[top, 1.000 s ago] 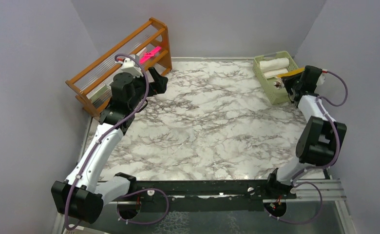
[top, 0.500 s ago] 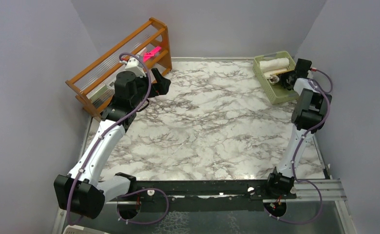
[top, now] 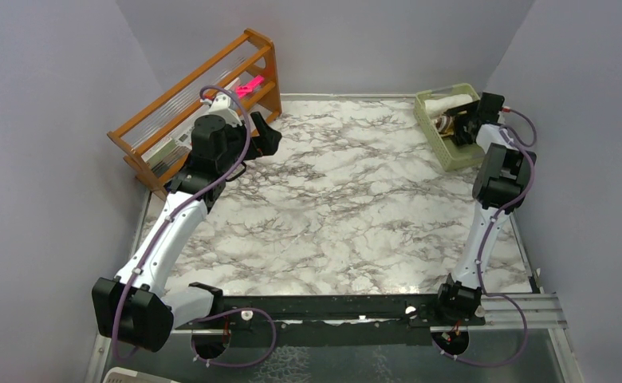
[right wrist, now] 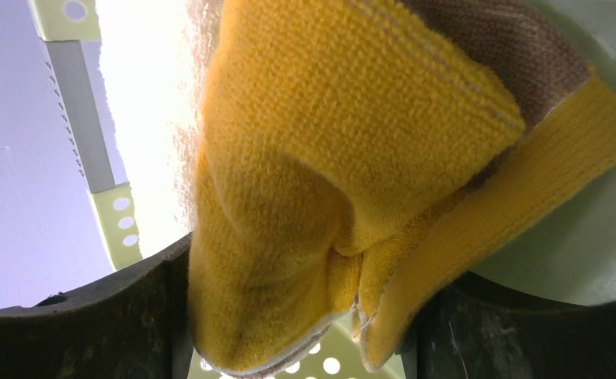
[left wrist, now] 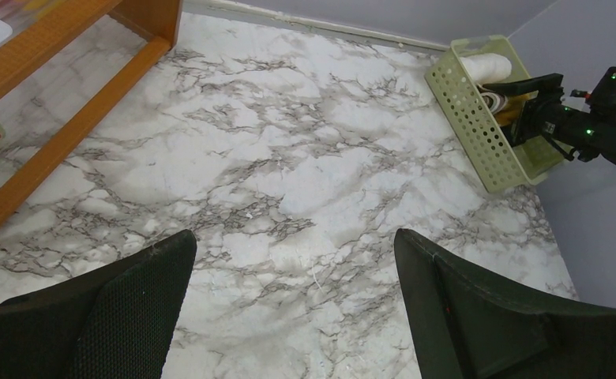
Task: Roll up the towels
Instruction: Place the towel in the bin, then reset both arms
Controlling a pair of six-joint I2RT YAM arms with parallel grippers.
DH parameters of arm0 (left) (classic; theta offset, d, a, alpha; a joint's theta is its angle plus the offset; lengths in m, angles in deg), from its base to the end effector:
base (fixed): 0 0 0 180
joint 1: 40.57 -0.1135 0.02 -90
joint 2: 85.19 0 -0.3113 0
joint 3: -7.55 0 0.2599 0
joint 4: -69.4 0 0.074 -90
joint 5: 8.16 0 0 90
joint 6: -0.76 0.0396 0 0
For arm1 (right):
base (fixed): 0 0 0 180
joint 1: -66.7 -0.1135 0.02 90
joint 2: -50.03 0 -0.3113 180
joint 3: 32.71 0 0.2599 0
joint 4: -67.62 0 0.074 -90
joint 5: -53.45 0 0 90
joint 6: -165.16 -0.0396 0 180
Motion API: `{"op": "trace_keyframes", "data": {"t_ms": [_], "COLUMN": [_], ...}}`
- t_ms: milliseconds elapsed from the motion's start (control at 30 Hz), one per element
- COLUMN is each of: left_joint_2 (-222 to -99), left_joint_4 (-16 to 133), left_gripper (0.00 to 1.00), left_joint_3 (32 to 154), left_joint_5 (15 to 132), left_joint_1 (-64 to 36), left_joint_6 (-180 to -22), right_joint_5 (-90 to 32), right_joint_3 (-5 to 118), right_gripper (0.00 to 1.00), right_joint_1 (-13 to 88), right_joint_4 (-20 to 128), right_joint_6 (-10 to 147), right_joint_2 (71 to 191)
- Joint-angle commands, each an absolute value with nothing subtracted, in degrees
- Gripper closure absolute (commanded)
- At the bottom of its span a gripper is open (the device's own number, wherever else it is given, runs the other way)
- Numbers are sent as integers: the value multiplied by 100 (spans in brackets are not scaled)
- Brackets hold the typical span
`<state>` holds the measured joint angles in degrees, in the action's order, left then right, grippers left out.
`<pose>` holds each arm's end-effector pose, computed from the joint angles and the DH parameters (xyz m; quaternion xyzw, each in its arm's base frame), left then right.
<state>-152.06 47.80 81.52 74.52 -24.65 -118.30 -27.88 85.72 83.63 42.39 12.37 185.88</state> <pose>0.2537 -0.0776 0.4035 -0.0515 0.7884 -0.2803 0.5452 0.5514 -0.1616 0.1759 0.5620 0.7205 0.2198 0.3418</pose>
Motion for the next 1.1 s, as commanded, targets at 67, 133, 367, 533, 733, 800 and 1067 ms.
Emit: {"op": "trace_keyframes", "data": {"t_ms": [67,133,367,533,733,800,1067], "left_joint_2": [-15210,-15192,-15100,-15022,-14863,-14824,-14559], "left_joint_4": [4825,4780,4641,4522,4344,4308,4108], "left_gripper": [1,1,1,1,1,1,1], "left_joint_3": [8198,8215,8264,8330,8381,8341,8143], "left_joint_5": [7294,7289,7226,7193,7195,7140,6783], "left_joint_1": [-2502,-2502,-2510,-2519,-2536,-2552,-2589], "left_joint_6": [-11788,-11772,-11727,-11696,-11553,-11529,-11337], "right_joint_5": [-2806,-2876,-3020,-2854,-1990,-1768,-178], "right_joint_3": [8622,8587,8573,8039,6392,5516,3996], "right_gripper": [23,20,8,7,5,5,0], "right_joint_1": [8329,8332,8332,8328,8054,7659,5042], "right_joint_4": [3567,3387,2685,2634,3897,4918,7008], "right_joint_6": [1181,1151,1131,1151,1901,2369,4793], "right_joint_2": [17925,17668,16861,16155,14645,13841,12397]}}
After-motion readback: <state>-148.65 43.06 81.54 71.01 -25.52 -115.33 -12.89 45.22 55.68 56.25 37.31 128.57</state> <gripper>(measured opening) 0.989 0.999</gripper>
